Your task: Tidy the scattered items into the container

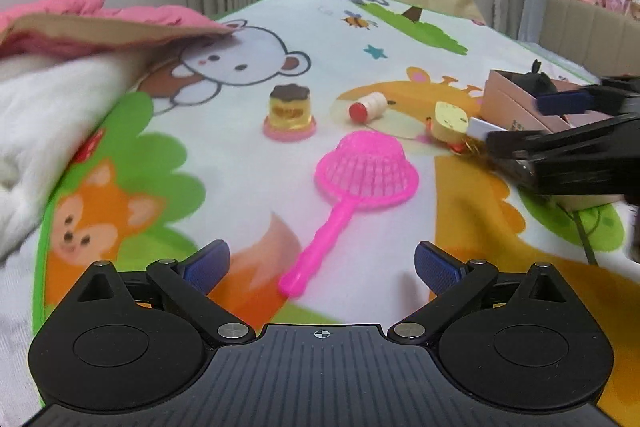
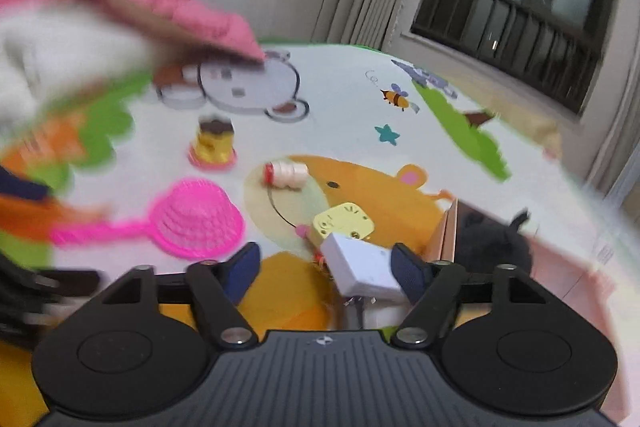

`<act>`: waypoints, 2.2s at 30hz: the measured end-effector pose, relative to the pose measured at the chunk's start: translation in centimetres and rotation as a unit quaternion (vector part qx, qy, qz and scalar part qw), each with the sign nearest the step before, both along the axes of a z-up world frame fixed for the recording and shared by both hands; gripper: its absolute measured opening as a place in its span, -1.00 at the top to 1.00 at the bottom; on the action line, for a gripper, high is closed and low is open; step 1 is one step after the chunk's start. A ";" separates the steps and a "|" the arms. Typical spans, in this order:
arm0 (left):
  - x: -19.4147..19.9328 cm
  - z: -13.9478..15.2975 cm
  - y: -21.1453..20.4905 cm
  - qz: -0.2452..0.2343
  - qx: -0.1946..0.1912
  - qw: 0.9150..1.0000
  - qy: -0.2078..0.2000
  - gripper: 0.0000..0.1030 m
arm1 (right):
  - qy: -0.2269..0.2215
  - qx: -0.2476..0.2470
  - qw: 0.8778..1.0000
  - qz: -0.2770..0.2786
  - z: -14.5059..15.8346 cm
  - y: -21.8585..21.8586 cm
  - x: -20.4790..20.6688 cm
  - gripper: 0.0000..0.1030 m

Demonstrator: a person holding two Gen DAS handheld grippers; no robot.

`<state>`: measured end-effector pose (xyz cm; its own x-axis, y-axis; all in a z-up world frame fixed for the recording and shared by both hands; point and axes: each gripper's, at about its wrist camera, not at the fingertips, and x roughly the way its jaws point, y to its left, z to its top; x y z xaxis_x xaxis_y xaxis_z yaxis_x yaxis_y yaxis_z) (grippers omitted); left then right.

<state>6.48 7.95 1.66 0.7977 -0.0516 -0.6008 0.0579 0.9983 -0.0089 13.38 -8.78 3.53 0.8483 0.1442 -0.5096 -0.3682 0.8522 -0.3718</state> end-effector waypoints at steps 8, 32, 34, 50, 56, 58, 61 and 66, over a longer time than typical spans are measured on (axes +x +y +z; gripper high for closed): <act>-1.6 -0.9 0.8 -0.002 -0.036 0.999 -0.015 -0.97 | -0.001 -0.136 0.990 -0.027 -3.1 2.5 3.3 0.47; -4.7 -1.1 -4.0 -0.040 -0.022 0.999 0.013 -1.00 | 0.134 0.263 0.947 -0.124 0.1 -13.4 -10.8 -0.70; -4.7 -1.3 -4.6 -0.037 -0.013 0.999 0.015 -1.00 | 0.150 0.265 0.943 -0.136 -1.0 -14.3 -11.3 -0.96; -4.7 -2.0 -4.5 -0.025 -0.019 0.999 0.012 -1.00 | 0.161 0.184 0.953 -0.178 -3.2 -11.9 -11.6 -1.00; -4.8 -2.0 -4.5 -0.025 -0.019 0.999 0.011 -1.00 | 0.122 0.198 0.961 -0.149 -1.8 -10.7 -12.6 -1.00; -4.8 -2.0 -4.5 -0.024 -0.020 0.999 0.011 -1.00 | 0.093 0.202 0.965 -0.136 -1.2 -9.4 -13.0 -1.00; -4.8 -2.0 -4.5 -0.024 -0.020 0.999 0.009 -1.00 | 0.081 0.195 0.968 -0.138 -1.0 -7.4 -11.9 -1.00; -4.9 -2.0 -4.4 -0.023 -0.024 0.999 0.006 -1.00 | 0.089 0.152 0.974 -0.143 -1.8 -4.6 -9.1 -1.00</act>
<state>1.55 3.57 -0.33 0.7863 -0.1178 -0.6065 0.1042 0.9929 -0.0577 4.32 -13.39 1.68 0.7781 0.0823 -0.6227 -0.1351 0.9901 -0.0380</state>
